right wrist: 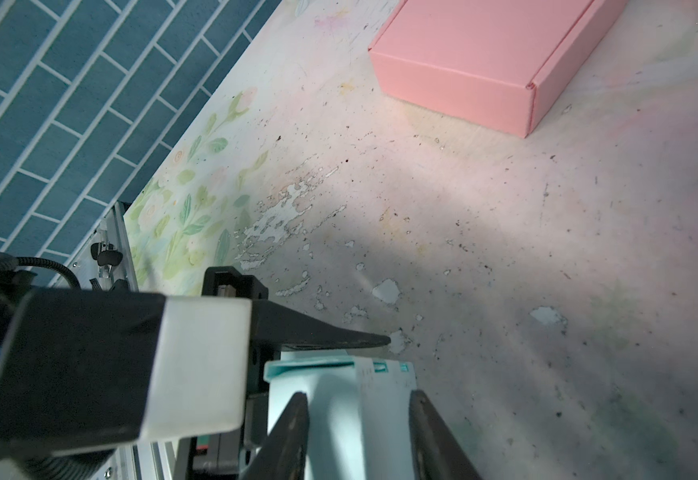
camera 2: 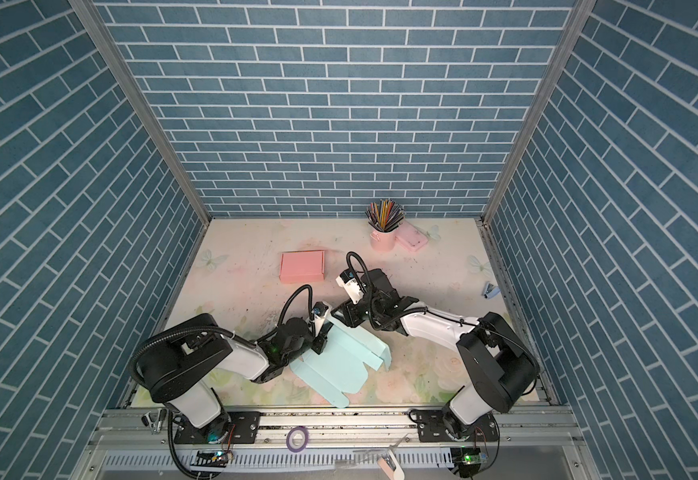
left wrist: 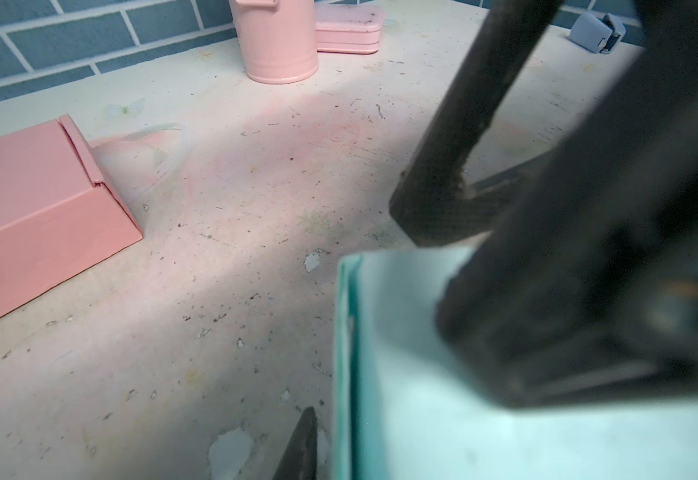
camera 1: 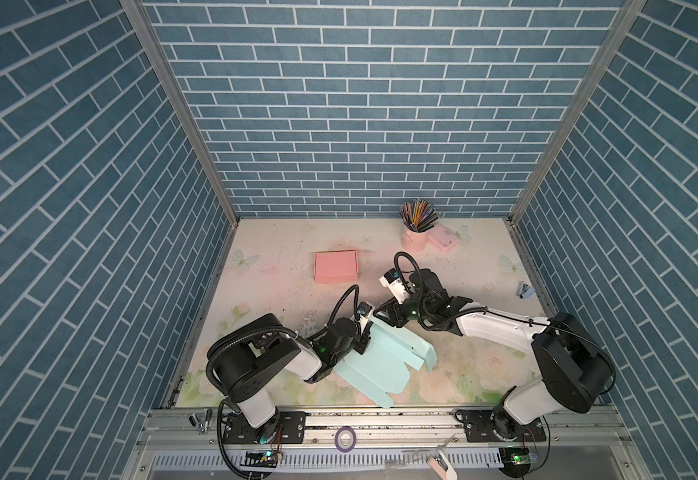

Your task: Fold the paper box

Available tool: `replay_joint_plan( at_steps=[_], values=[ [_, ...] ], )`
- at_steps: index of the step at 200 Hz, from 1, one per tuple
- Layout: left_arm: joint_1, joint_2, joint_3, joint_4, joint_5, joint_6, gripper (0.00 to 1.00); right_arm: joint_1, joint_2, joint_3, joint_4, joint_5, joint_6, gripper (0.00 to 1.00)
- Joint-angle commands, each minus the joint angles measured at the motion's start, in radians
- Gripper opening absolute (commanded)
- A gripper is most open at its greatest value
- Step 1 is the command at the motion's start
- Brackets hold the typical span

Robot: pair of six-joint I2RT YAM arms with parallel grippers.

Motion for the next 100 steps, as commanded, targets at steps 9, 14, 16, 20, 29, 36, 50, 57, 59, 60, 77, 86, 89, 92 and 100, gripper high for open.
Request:
replay_joint_plan(
  at_steps=[9,14,16,20,29,36,50,57,59,60,77,86,89,92,100],
  values=[
    [-0.007,0.038,-0.02,0.049,-0.01,-0.008,0.15,0.002,-0.017,-0.026,-0.045,0.061,0.02,0.4],
    [-0.007,0.042,-0.021,0.053,-0.01,-0.008,0.14,0.003,-0.019,-0.026,-0.044,0.062,0.02,0.4],
    [-0.007,0.043,-0.019,0.055,-0.009,-0.008,0.13,0.003,-0.019,-0.026,-0.045,0.063,0.02,0.4],
    [-0.007,0.045,-0.019,0.056,-0.011,-0.01,0.13,0.003,-0.021,-0.025,-0.046,0.064,0.02,0.4],
    [-0.007,0.047,-0.018,0.056,-0.009,-0.01,0.12,0.004,-0.023,-0.027,-0.044,0.066,0.021,0.39],
    [-0.007,0.05,-0.016,0.055,-0.01,-0.01,0.11,0.006,-0.023,-0.028,-0.044,0.067,0.023,0.39],
    [-0.007,0.054,-0.016,0.06,-0.012,-0.011,0.08,0.01,-0.024,-0.031,-0.034,0.068,0.037,0.39],
    [-0.007,0.057,-0.015,0.064,-0.014,-0.012,0.08,0.014,-0.023,-0.032,-0.029,0.068,0.043,0.38],
    [-0.007,0.058,-0.016,0.065,-0.015,-0.012,0.08,0.016,-0.023,-0.033,-0.03,0.068,0.045,0.38],
    [-0.007,0.058,-0.015,0.066,-0.015,-0.011,0.08,0.018,-0.023,-0.033,-0.03,0.068,0.046,0.38],
    [-0.007,0.061,-0.014,0.069,-0.02,-0.014,0.06,0.034,-0.025,-0.037,-0.025,0.081,0.06,0.38],
    [-0.007,0.065,-0.015,0.073,-0.025,-0.017,0.05,0.044,-0.023,-0.04,-0.02,0.087,0.069,0.37],
    [-0.007,0.067,-0.015,0.075,-0.027,-0.018,0.05,0.048,-0.021,-0.041,-0.02,0.089,0.073,0.37],
    [-0.007,0.067,-0.015,0.078,-0.03,-0.02,0.05,0.052,-0.021,-0.041,-0.018,0.092,0.077,0.37],
    [-0.007,0.071,-0.014,0.086,-0.036,-0.025,0.05,0.06,-0.017,-0.046,-0.013,0.096,0.087,0.37]
  ],
)
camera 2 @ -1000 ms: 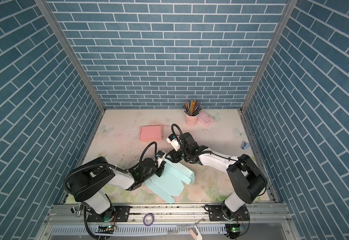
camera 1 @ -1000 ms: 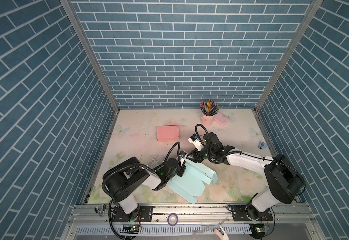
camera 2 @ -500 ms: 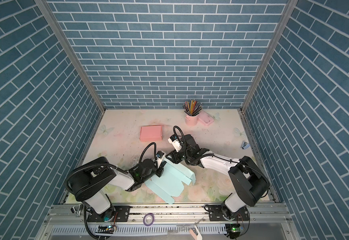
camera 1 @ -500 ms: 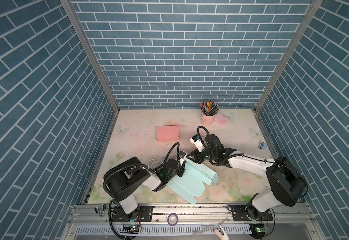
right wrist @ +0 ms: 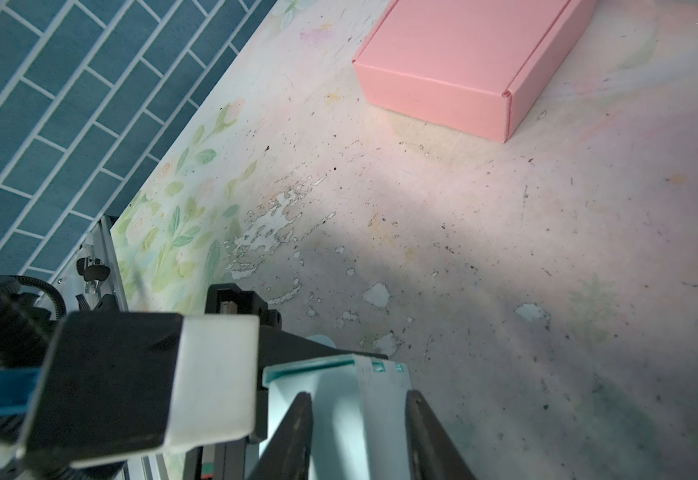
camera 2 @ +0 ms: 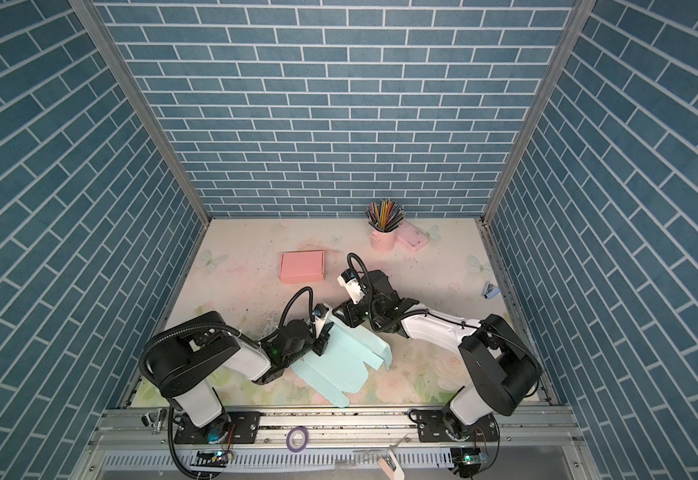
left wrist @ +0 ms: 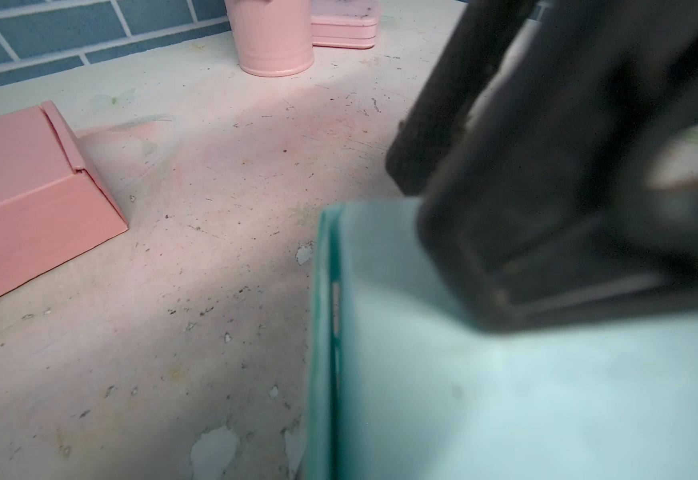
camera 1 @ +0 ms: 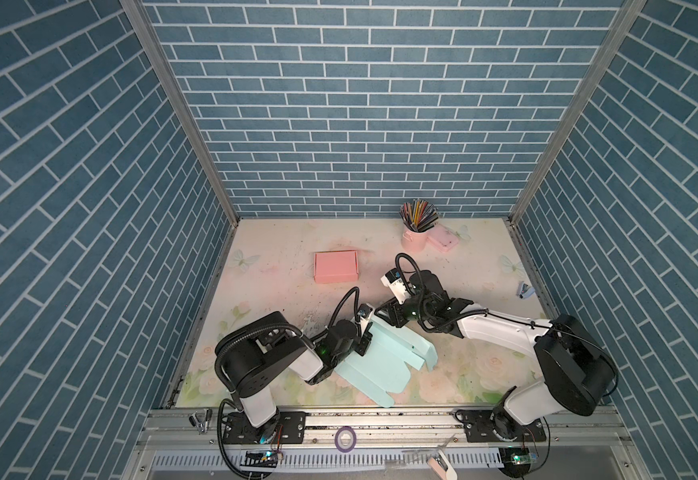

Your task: Fold the paper box

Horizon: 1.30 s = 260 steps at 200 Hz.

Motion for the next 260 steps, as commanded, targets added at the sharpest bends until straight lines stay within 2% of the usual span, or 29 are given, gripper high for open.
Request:
replay_joint_plan(
  at_steps=[1,45,82,155,198,260],
  values=[
    [-0.003,0.024,-0.009,0.03,-0.036,-0.012,0.05,0.033,-0.001,-0.032,-0.034,0.041,0.052,0.37],
    [-0.003,0.051,-0.007,0.094,-0.065,-0.067,0.03,0.057,0.004,-0.057,-0.003,0.075,0.127,0.36],
    [-0.003,0.064,-0.037,0.154,-0.069,-0.091,0.17,0.063,-0.014,-0.071,-0.009,0.13,0.125,0.36],
    [-0.003,-0.049,-0.092,0.121,-0.053,-0.063,0.25,0.062,-0.025,-0.071,-0.021,0.16,0.115,0.35],
    [-0.004,-0.123,-0.054,0.04,-0.047,-0.043,0.26,0.062,-0.034,-0.068,-0.03,0.166,0.118,0.34],
    [-0.004,-0.077,0.002,0.076,-0.08,-0.049,0.23,0.062,-0.042,-0.067,-0.021,0.161,0.141,0.34]
  ],
)
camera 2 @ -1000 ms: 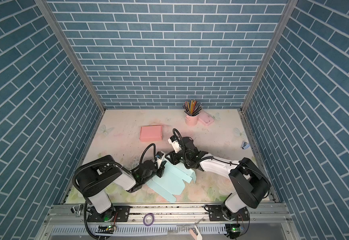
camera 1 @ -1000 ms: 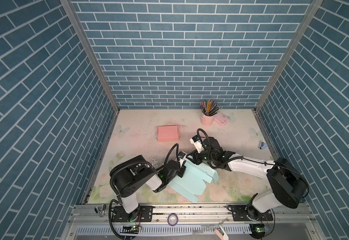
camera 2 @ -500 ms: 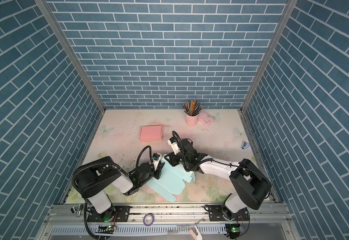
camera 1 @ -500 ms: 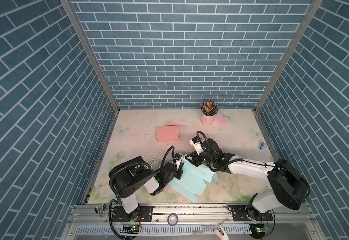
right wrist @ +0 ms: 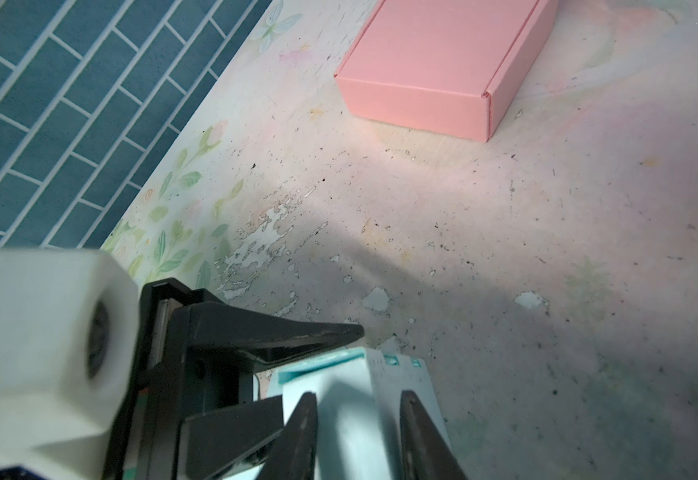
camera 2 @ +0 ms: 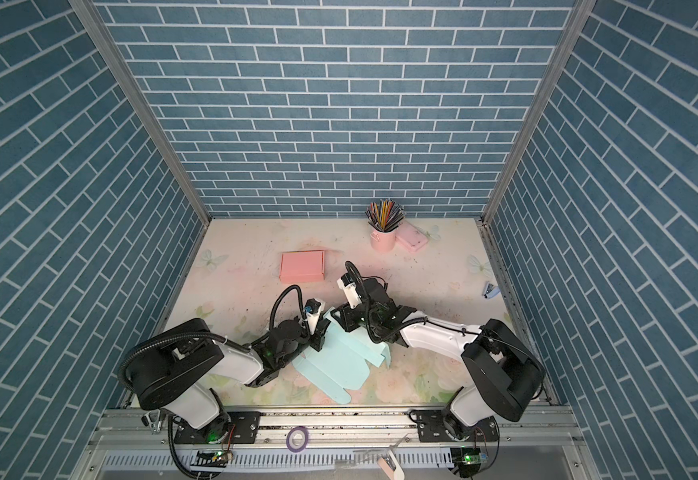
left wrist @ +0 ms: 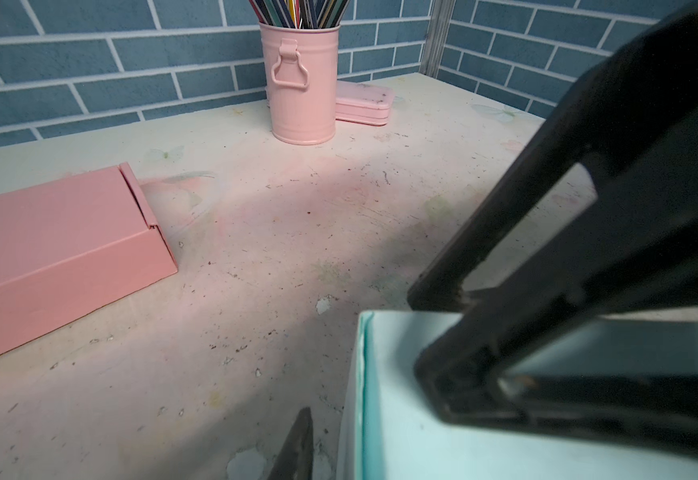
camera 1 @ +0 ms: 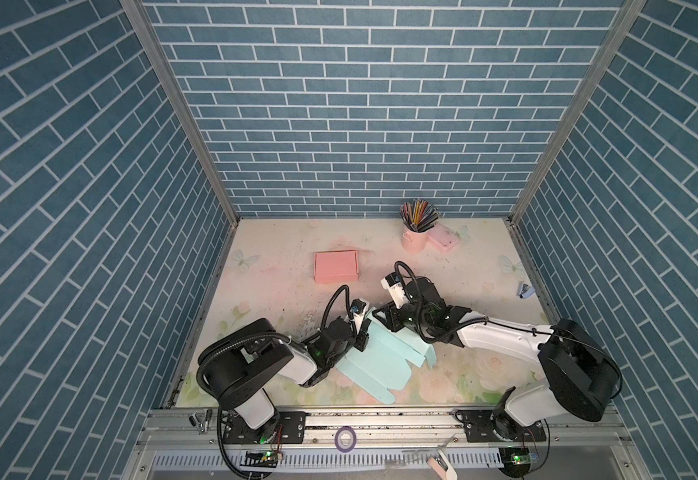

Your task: Fold the paper box

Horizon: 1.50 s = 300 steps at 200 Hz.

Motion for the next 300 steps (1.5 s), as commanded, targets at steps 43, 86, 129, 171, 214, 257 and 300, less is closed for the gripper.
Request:
replay_joint_plan(
  at_steps=[43,86,129,171,214,257,300],
  values=[
    [-0.002,0.058,0.071,0.053,-0.059,-0.014,0.16,0.001,-0.004,-0.025,-0.066,0.025,0.038,0.33],
    [-0.002,0.081,0.066,0.069,-0.075,-0.018,0.04,0.0,0.002,-0.035,-0.051,0.029,0.047,0.32],
    [-0.004,0.086,0.052,0.085,-0.068,-0.021,0.08,0.0,-0.005,-0.038,-0.047,0.034,0.046,0.31],
    [-0.004,0.071,0.029,0.084,-0.069,-0.02,0.14,0.0,-0.021,-0.043,-0.055,0.049,0.043,0.31],
    [-0.005,0.088,0.024,0.094,-0.065,-0.02,0.11,0.0,-0.035,-0.044,-0.063,0.057,0.037,0.31],
    [-0.005,0.087,0.02,0.096,-0.062,-0.017,0.05,0.0,-0.056,-0.043,-0.069,0.064,0.032,0.31],
    [-0.005,-0.002,0.015,-0.023,-0.124,-0.054,0.0,0.005,-0.261,0.006,-0.242,0.13,-0.011,0.31]
  ],
)
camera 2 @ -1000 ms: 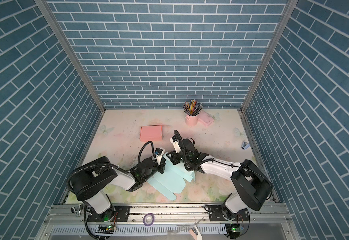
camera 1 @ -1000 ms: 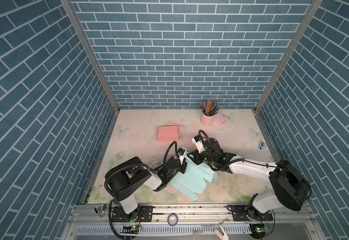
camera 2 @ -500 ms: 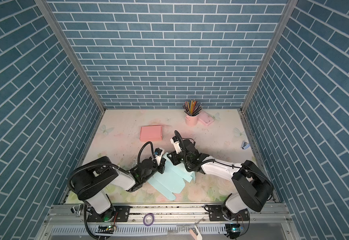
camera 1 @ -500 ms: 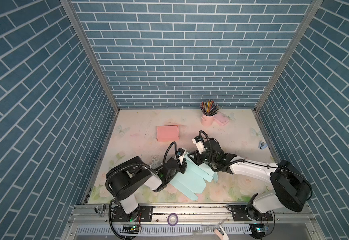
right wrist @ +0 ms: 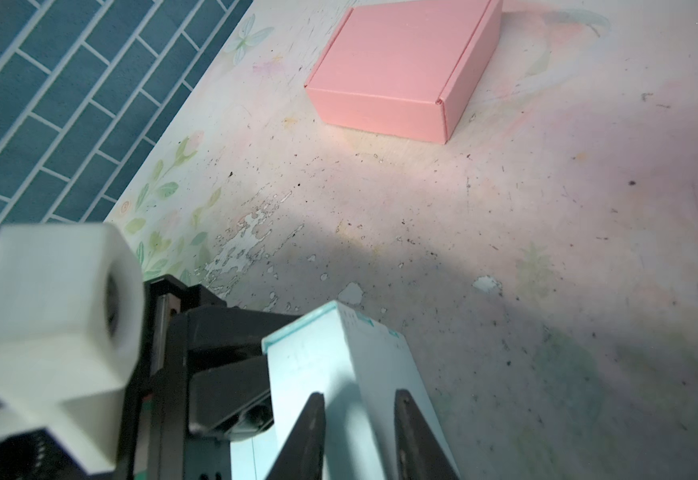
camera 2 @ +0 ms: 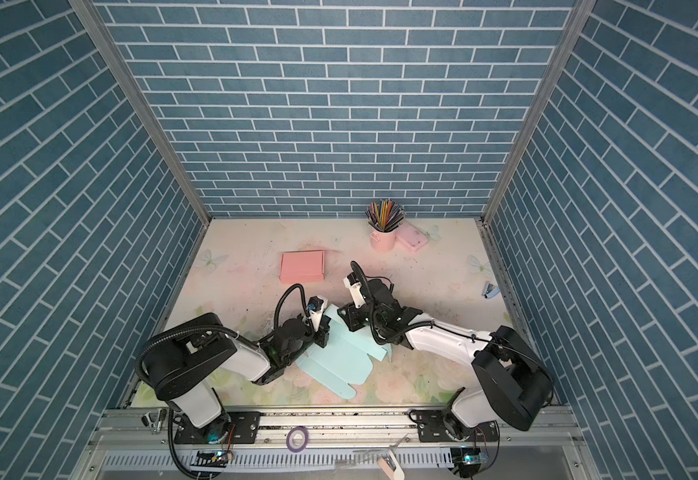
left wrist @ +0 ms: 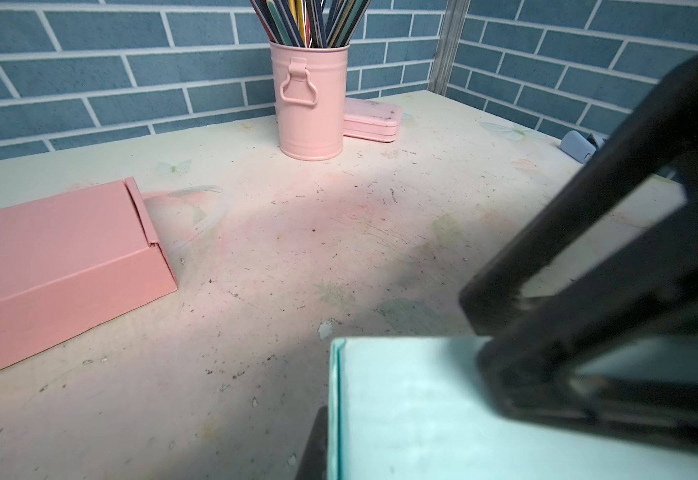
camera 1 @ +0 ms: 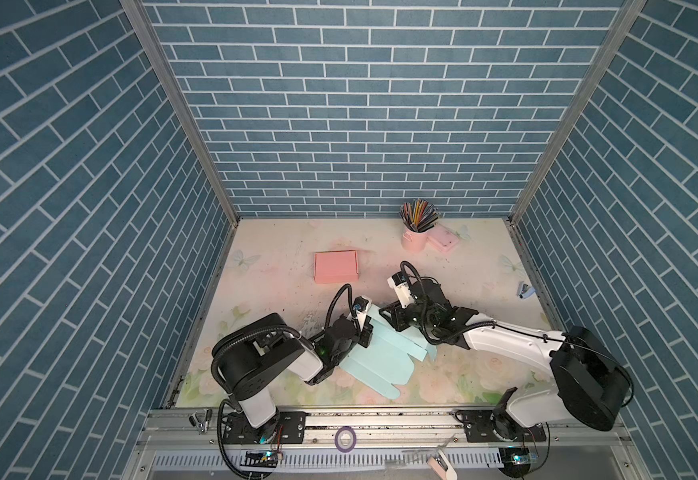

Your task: Fold the paper box

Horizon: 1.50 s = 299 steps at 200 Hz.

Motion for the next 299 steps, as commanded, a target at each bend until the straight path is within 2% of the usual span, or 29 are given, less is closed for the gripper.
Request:
replay_joint_plan(
  at_steps=[1,25,39,45,63,93,131,156,243,299],
  values=[
    [0.002,-0.07,-0.012,-0.09,-0.077,-0.043,0.0,0.008,-0.163,0.027,-0.151,0.065,-0.027,0.31],
    [0.006,-0.204,0.017,-0.321,-0.165,-0.127,0.0,0.03,-0.344,0.07,-0.291,0.153,-0.067,0.29],
    [0.012,-0.285,0.058,-0.502,-0.215,-0.188,0.0,0.049,-0.419,0.098,-0.361,0.181,-0.083,0.25],
    [0.015,-0.314,0.072,-0.571,-0.233,-0.212,0.0,0.056,-0.441,0.11,-0.384,0.192,-0.087,0.19],
    [0.026,-0.386,0.108,-0.706,-0.251,-0.253,0.0,0.091,-0.464,0.147,-0.456,0.229,-0.088,0.0],
    [0.032,-0.462,0.166,-0.877,-0.272,-0.298,0.0,0.142,-0.415,0.184,-0.529,0.303,-0.088,0.0],
    [0.032,-0.534,0.186,-0.925,-0.266,-0.312,0.0,0.147,-0.423,0.141,-0.513,0.403,-0.026,0.0],
    [0.032,-0.562,0.185,-0.94,-0.246,-0.303,0.0,0.147,-0.401,0.141,-0.498,0.413,-0.024,0.0],
    [0.032,-0.619,0.169,-0.954,-0.235,-0.305,0.0,0.147,-0.226,0.191,-0.393,0.321,-0.044,0.0],
    [0.032,-0.61,0.153,-0.899,-0.149,-0.324,0.0,0.146,-0.176,0.2,-0.291,0.295,-0.072,0.0]
  ],
)
